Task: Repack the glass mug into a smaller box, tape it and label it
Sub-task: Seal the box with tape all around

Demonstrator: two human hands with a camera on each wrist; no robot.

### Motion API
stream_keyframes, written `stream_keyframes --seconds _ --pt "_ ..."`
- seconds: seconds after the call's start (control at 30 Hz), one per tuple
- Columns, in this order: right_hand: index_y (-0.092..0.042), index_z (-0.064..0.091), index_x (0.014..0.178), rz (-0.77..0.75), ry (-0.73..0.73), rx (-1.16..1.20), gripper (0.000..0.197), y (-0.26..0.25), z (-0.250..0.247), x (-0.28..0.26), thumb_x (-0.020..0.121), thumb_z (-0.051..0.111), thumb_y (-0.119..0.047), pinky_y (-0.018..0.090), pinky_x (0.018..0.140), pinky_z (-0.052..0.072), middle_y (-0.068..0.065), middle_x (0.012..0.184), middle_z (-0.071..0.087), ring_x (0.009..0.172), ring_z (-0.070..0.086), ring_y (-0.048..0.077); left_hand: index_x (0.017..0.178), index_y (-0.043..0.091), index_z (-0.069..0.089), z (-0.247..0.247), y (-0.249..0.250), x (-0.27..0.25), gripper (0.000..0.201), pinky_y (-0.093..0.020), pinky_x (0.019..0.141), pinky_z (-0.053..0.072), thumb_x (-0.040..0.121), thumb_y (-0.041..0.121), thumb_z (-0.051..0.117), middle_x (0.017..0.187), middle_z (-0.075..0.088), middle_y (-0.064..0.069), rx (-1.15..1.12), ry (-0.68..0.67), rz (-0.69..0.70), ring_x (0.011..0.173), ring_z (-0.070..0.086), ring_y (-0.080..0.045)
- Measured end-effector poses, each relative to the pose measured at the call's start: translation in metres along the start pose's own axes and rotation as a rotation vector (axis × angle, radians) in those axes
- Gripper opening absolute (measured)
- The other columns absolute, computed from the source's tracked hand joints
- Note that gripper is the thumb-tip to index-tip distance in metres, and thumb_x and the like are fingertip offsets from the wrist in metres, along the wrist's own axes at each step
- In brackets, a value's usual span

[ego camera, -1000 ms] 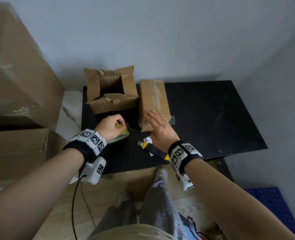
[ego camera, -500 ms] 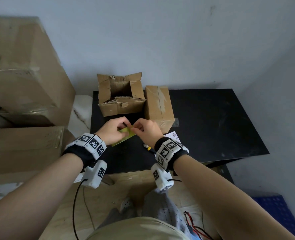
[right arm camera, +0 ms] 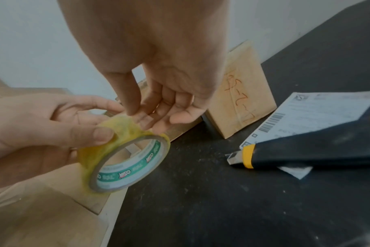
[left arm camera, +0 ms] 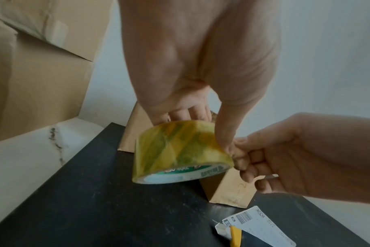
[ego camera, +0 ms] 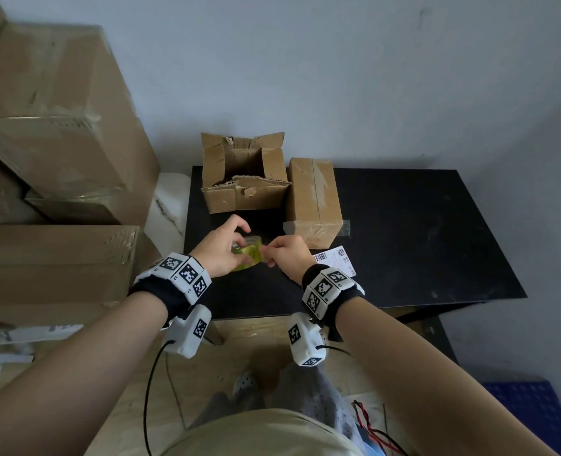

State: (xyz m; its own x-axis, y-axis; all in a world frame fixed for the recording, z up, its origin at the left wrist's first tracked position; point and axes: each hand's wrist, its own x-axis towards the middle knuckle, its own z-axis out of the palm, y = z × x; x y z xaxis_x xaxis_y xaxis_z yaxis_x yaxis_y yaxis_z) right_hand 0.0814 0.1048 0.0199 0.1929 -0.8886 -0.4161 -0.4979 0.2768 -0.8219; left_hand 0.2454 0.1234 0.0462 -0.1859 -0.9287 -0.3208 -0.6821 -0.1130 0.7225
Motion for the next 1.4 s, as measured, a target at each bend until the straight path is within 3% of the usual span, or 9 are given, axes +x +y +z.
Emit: stream_keyframes --seconds 0.13,0.53,0.63,0.73,0.83,0.93,1.13,1.23,1.4 --pt "-0.005 0.069 0.081 0.075 -0.027 0.046 0.017 0.006 -0.002 -0.001 0.087 0.066 -0.02 0.014 0.052 0.038 -0.002 0.062 0.061 0.056 0.055 0.005 0.111 0.022 0.041 0.006 -0.002 -0.003 0.046 -0.033 0.086 0.049 0.078 0.01 0.072 0.095 0.065 0.007 0.008 0.014 0.02 0.095 0.061 -0.013" --pt "-0.016 0.068 0.081 0.124 -0.016 -0.086 0.029 0.039 0.004 -0.003 0.076 0.074 -0.044 0.026 0.067 0.051 -0.003 0.073 0.063 0.072 0.059 0.012 0.106 0.022 0.045 0.034 -0.022 -0.005 0.041 -0.029 0.079 0.05 0.077 0.013 0.073 0.096 0.066 0.007 0.064 0.015 -0.017 0.09 0.062 -0.011" --pt "-0.015 0.067 0.091 0.111 0.003 -0.138 0.028 0.045 0.011 -0.001 0.078 0.073 -0.039 0.033 0.084 0.053 0.003 0.089 0.069 0.088 0.065 0.019 0.102 0.025 0.046 0.042 -0.025 -0.001 0.036 -0.033 0.08 0.052 0.079 0.017 0.073 0.094 0.062 0.011 0.174 0.011 -0.042 0.088 0.061 -0.011" --pt "-0.012 0.064 0.109 0.092 -0.008 -0.276 0.034 0.047 0.011 -0.002 0.084 0.068 -0.035 0.033 0.089 0.05 0.007 0.105 0.068 0.1 0.062 0.022 0.097 0.025 0.047 0.051 -0.026 0.002 0.025 -0.038 0.074 0.053 0.082 0.022 0.067 0.091 0.06 0.007 0.316 0.024 -0.016 0.083 0.059 -0.016" --pt "-0.013 0.059 0.115 0.023 -0.023 -0.61 0.032 0.048 0.007 -0.006 0.092 0.056 -0.035 0.037 0.087 0.049 0.009 0.113 0.063 0.104 0.06 0.028 0.095 0.026 0.04 0.061 -0.025 0.005 0.023 -0.038 0.067 0.05 0.085 0.018 0.06 0.09 0.055 0.003 0.481 -0.027 -0.002 0.08 0.055 -0.021" --pt "-0.011 0.055 0.119 -0.085 0.007 -0.891 0.032 0.052 0.003 -0.011 0.096 0.047 -0.031 0.037 0.082 0.047 0.011 0.117 0.058 0.105 0.059 0.032 0.113 0.019 0.039 0.071 -0.02 0.006 0.033 -0.036 0.064 0.044 0.086 0.009 0.055 0.098 0.059 -0.004 0.63 -0.133 -0.038 0.089 0.059 -0.026" --pt "-0.015 0.053 0.125 -0.12 0.004 -0.981 0.033 0.056 -0.006 -0.018 0.097 0.044 -0.029 0.037 0.082 0.047 0.008 0.12 0.057 0.107 0.059 0.029 0.115 0.015 0.043 0.081 -0.015 0.011 0.031 -0.035 0.065 0.045 0.087 0.007 0.053 0.107 0.061 -0.009 0.709 -0.189 -0.091 0.096 0.061 -0.029" --pt "-0.012 0.054 0.122 -0.128 0.045 -0.982 0.03 0.051 -0.014 -0.024 0.098 0.041 -0.025 0.035 0.081 0.046 0.009 0.12 0.056 0.107 0.058 0.029 0.107 0.015 0.047 0.077 -0.007 0.01 0.019 -0.037 0.071 0.05 0.089 0.014 0.053 0.105 0.062 -0.006 0.672 -0.117 -0.059 0.093 0.061 -0.026" --pt "-0.01 0.053 0.118 -0.1 0.08 -0.985 0.026 0.043 -0.025 -0.034 0.097 0.04 -0.018 0.035 0.08 0.044 0.009 0.12 0.055 0.108 0.057 0.03 0.109 0.017 0.048 0.065 0.012 0.012 0.018 -0.04 0.08 0.052 0.092 0.024 0.05 0.108 0.059 -0.004 0.589 0.004 -0.031 0.094 0.06 -0.024"
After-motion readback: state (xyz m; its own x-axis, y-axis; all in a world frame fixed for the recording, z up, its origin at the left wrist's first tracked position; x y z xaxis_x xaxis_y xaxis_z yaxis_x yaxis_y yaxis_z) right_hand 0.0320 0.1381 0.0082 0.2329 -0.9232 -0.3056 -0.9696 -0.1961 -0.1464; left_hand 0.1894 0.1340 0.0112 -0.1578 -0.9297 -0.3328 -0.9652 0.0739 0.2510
